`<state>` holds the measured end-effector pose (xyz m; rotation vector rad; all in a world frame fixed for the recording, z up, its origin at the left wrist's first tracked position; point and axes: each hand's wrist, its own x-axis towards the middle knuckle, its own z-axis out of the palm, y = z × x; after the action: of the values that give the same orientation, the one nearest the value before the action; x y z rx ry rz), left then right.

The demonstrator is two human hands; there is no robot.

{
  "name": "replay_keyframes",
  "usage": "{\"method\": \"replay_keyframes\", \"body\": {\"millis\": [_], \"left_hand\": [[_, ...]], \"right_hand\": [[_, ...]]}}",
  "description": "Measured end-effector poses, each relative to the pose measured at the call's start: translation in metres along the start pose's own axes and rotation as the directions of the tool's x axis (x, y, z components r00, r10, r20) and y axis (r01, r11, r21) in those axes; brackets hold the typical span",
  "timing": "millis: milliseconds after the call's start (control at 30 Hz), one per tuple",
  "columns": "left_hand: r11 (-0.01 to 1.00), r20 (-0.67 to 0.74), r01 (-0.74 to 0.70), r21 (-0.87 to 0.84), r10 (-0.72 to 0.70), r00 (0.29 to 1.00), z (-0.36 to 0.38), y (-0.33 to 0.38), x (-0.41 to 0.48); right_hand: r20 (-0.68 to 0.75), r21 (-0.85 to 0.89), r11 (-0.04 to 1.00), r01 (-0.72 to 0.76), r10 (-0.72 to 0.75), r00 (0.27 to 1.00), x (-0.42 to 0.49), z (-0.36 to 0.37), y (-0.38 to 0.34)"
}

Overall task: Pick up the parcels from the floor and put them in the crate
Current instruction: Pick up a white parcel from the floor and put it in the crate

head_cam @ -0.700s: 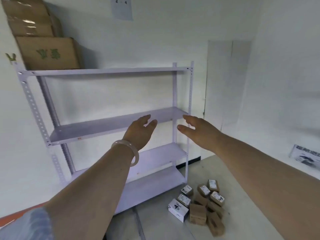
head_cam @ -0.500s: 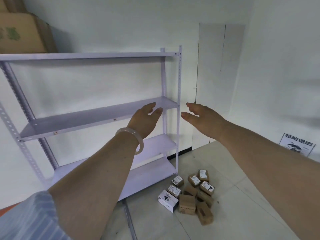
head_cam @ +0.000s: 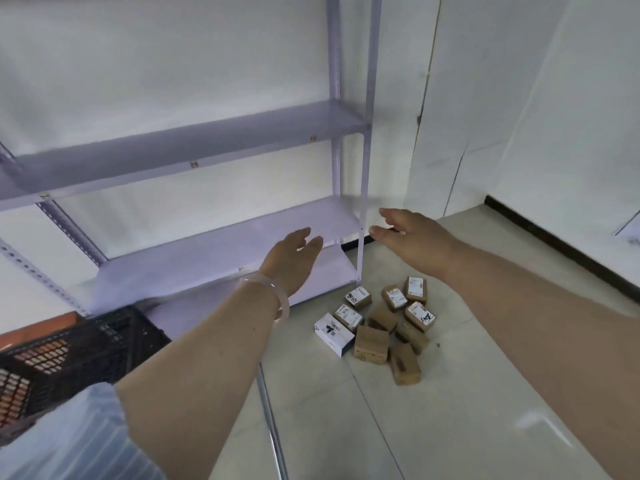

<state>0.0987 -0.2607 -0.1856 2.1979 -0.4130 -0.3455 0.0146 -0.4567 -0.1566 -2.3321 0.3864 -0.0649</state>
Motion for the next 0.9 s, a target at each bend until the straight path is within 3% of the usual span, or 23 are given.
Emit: {"method": "replay_keyframes", "body": {"millis": [300,533,900], "left_hand": [[0.975,0.079,0.197,-0.104,-0.189,0.979,0.043,-0.087,0.147],[0.947,0.104,0.288,-0.144,-0.275,0.956,0.072,-0.13,0.257],[0.875,0.181,0.483,-0.033,-0.47,0.864,0.19,-0.27,0.352]], "right_hand": [[0.162,-0.078,0.983,-0.164,0.175,0.971,0.138,0.074,0.062],[0.165,-0.092,0.956,-0.278,0.29,0.943,0.24,0.105,0.108],[0.412,-0.247,0.892,-0.378,0.45,0.792,0.35,0.221,0.283]]}}
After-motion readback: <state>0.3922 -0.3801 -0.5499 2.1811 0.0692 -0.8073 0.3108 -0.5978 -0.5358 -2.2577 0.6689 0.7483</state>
